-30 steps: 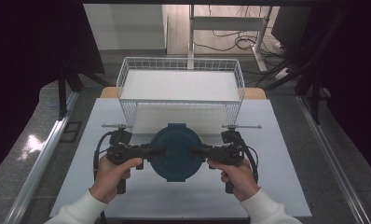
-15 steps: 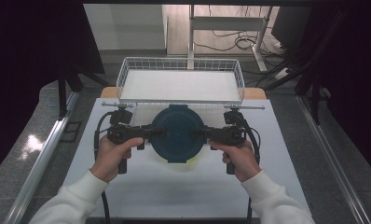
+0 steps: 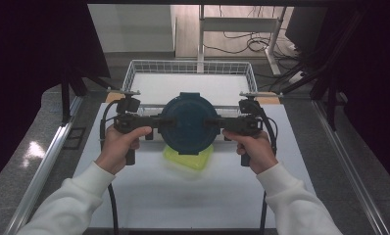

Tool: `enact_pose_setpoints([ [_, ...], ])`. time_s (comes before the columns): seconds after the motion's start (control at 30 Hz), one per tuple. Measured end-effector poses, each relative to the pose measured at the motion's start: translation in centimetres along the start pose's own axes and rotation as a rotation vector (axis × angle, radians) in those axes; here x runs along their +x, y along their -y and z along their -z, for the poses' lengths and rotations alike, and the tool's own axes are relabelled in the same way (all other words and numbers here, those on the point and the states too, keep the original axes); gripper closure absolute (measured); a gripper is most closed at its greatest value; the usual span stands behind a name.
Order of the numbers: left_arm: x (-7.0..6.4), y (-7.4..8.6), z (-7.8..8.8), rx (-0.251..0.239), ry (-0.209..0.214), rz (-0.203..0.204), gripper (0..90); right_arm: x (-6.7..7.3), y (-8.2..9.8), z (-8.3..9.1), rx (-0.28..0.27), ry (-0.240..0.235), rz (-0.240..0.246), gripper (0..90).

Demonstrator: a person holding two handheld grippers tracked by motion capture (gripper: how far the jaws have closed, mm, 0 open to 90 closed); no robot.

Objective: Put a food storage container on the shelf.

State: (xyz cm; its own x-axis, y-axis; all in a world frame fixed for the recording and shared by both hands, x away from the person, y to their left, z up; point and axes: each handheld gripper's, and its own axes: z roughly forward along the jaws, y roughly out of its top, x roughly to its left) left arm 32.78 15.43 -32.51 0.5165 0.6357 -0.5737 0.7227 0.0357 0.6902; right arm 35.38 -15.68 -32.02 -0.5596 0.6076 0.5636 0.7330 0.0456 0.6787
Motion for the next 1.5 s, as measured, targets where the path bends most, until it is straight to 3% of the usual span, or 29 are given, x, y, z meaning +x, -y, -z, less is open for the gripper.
enact_pose_setpoints([
  [0.5,-0.3,-3.8,0.3,-0.013,-0.008,-0.03,39.1,0.1,-3.4,0.2,-0.027,-0.014,0.02,37.6],
  [0.87,0.1,-7.5,0.0,-0.017,-0.006,-0.046,39.4,-0.2,-6.8,0.0,-0.047,-0.017,0.029,37.6],
  [1.1,1.3,-9.8,-1.0,0.0,-0.008,-0.041,39.5,-1.3,-9.1,-0.7,-0.039,-0.018,0.017,37.6],
  [1.23,2.1,-10.5,-1.6,0.004,-0.011,-0.027,39.6,-2.5,-10.2,-1.5,-0.019,-0.02,-0.005,37.6],
  [1.5,3.6,-11.3,-2.7,0.001,0.011,0.01,39.5,-3.3,-11.6,-2.2,-0.005,0.0,-0.002,37.6],
])
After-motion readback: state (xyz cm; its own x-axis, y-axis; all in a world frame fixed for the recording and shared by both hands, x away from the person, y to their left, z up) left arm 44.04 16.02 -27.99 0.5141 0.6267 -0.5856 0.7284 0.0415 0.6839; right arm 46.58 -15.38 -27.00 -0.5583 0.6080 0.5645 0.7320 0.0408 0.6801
